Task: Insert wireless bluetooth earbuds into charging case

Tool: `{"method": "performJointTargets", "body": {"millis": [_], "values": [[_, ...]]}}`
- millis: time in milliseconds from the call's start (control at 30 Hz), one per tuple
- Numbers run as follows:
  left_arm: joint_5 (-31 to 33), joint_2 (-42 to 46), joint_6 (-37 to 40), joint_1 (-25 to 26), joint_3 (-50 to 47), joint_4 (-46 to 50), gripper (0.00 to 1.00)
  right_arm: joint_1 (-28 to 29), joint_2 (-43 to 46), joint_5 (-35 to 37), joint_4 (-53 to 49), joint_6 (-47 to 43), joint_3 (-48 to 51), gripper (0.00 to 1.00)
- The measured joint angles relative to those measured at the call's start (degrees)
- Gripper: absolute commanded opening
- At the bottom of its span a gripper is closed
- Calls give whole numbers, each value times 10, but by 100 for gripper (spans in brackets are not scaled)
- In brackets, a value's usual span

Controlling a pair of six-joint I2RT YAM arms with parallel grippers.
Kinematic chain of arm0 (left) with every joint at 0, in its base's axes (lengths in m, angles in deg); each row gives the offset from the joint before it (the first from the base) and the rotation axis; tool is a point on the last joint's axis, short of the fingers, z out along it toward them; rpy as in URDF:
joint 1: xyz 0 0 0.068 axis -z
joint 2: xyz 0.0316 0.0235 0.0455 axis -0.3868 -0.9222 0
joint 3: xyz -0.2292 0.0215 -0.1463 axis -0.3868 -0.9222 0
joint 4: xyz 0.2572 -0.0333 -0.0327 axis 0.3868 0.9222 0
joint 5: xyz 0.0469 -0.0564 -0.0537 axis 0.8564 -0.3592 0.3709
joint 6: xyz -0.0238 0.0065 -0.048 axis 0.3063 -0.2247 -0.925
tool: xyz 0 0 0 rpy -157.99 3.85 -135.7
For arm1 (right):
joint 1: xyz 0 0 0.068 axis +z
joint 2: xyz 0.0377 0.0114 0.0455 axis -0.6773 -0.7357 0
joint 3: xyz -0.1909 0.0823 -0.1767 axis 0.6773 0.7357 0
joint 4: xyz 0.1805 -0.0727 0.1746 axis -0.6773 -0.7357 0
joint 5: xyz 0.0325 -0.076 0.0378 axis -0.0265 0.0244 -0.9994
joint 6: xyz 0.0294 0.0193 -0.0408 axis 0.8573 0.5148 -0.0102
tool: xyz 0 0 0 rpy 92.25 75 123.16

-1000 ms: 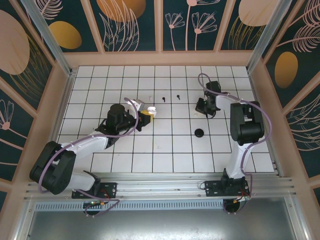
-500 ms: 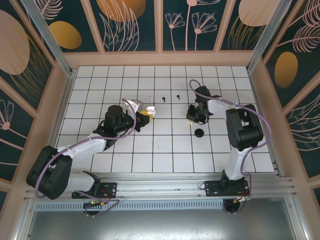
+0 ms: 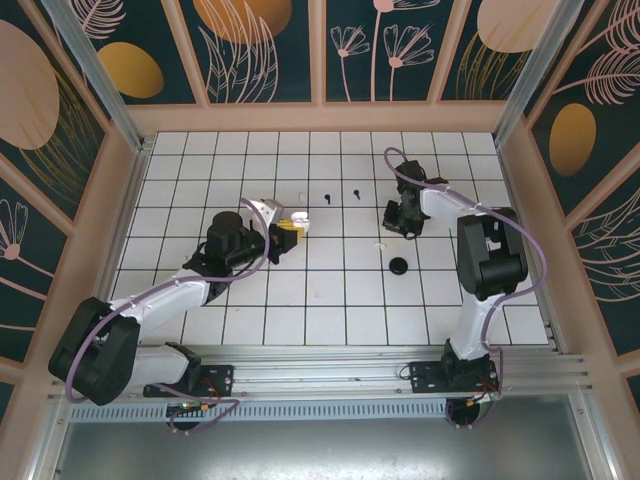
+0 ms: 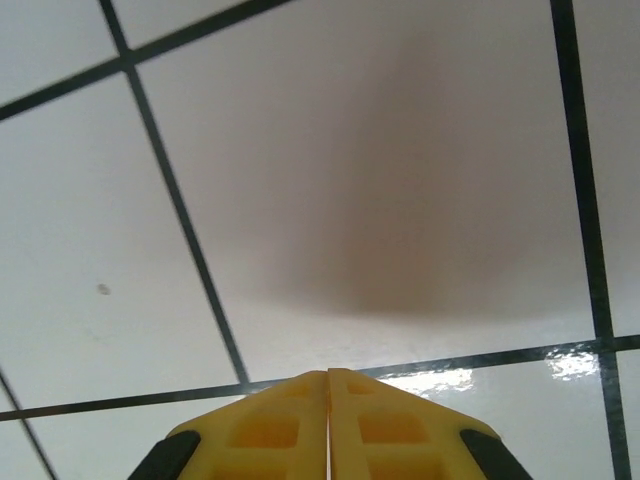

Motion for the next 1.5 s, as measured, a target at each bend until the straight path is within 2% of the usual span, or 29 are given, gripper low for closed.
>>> {"method": "performJointTargets", "body": {"millis": [367, 633, 1200, 1333, 1500], "values": [[0, 3, 0, 0, -1, 0, 13, 26, 0, 19, 17, -18, 42, 6], [2, 19, 0, 0, -2, 0, 13, 58, 31, 25, 56, 1, 88, 5], [6, 42, -4, 0, -19, 4, 13, 185, 49, -70, 34, 94, 111, 4], [6, 48, -4, 0, -25, 4, 13, 192, 49, -54, -1, 95, 87, 9], [9, 50, -4, 0, -27, 5, 13, 197, 67, -23, -14, 109, 66, 20]]}}
